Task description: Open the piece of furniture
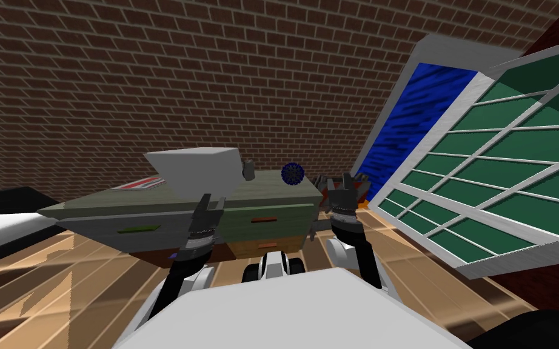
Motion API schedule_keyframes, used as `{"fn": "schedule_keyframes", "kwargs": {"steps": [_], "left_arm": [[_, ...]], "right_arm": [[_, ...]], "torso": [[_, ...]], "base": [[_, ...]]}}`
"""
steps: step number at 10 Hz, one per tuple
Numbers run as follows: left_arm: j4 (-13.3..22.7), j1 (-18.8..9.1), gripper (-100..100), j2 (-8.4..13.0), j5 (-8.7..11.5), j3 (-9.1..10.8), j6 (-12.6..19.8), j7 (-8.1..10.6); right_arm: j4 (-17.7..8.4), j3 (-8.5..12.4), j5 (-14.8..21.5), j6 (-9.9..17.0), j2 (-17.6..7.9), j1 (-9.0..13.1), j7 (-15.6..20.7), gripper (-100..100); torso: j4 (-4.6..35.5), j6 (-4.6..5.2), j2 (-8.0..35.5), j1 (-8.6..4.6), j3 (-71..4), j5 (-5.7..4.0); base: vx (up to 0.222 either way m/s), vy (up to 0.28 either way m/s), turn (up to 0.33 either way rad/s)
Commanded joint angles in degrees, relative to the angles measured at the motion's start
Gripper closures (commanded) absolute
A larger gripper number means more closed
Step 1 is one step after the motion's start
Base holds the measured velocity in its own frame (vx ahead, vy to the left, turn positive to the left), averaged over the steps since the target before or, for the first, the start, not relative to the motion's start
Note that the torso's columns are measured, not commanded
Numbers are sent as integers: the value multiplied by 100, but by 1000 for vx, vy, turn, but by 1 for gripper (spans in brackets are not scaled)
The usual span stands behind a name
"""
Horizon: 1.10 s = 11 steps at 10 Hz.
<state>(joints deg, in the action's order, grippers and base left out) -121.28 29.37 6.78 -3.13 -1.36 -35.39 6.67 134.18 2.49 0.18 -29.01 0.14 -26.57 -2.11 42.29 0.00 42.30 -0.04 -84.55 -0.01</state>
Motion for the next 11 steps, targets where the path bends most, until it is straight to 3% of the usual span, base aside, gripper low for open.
{"fn": "schedule_keyframes", "kwargs": {"steps": [1,11], "left_arm": [[318,-24,-100,96,-12,-39,-7,-31],[1521,-300,-100,116,-26,-100,59,-116]], "right_arm": [[0,0,0,0,0,0,0,0],[0,0,0,0,0,0,0,0]], "torso": [[-1,-1,-3,3,-2,1],[-1,0,-4,5,-3,1]], "base": [[-9,-39,-7],[-13,-35,-8]]}}
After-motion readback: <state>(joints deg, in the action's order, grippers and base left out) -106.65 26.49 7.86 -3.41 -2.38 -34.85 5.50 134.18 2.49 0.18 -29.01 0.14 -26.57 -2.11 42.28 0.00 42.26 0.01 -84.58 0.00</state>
